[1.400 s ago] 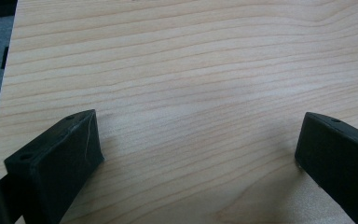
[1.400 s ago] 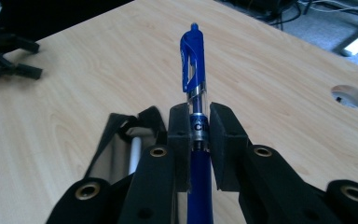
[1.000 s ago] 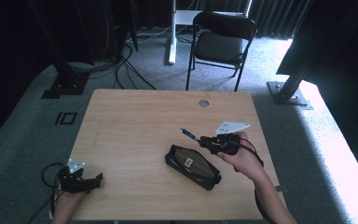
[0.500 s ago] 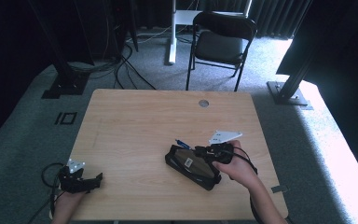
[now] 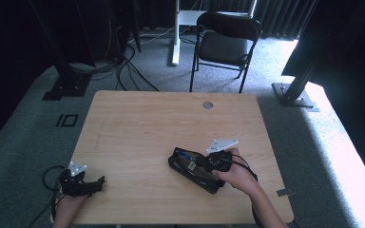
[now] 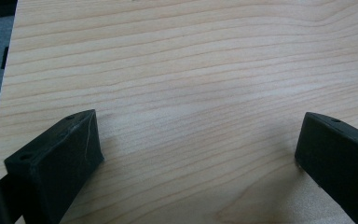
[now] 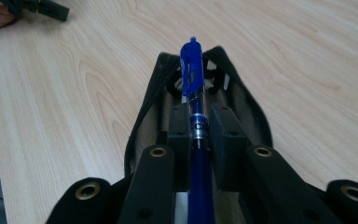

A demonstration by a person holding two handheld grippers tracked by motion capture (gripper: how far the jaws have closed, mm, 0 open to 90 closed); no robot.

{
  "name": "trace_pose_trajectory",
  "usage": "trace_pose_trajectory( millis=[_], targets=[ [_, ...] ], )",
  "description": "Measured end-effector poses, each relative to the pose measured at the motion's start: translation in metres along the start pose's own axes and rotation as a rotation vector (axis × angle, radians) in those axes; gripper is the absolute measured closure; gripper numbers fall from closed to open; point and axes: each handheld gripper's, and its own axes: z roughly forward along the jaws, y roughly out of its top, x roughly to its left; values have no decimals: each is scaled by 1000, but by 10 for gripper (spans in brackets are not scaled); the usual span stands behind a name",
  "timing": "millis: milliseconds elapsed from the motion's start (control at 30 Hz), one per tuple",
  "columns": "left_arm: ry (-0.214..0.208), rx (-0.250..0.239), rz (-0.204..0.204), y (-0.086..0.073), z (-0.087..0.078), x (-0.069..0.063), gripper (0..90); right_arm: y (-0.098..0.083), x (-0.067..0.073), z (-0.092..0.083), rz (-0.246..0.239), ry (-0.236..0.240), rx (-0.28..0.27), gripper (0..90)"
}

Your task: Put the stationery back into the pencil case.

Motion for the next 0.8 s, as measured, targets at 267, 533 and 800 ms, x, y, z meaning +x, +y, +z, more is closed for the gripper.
trace_pose_trajectory(
  millis=[267, 533, 800],
  targets=[
    [0, 0, 0, 0, 0, 0, 6, -3, 0, 10, -5, 1, 48, 795],
    [0, 0, 0, 0, 0, 0, 6, -3, 2, 21, -8, -11, 83, 794],
    [0, 0, 0, 0, 0, 0, 6, -2, 4, 29, -16, -14, 106, 794]
  ],
)
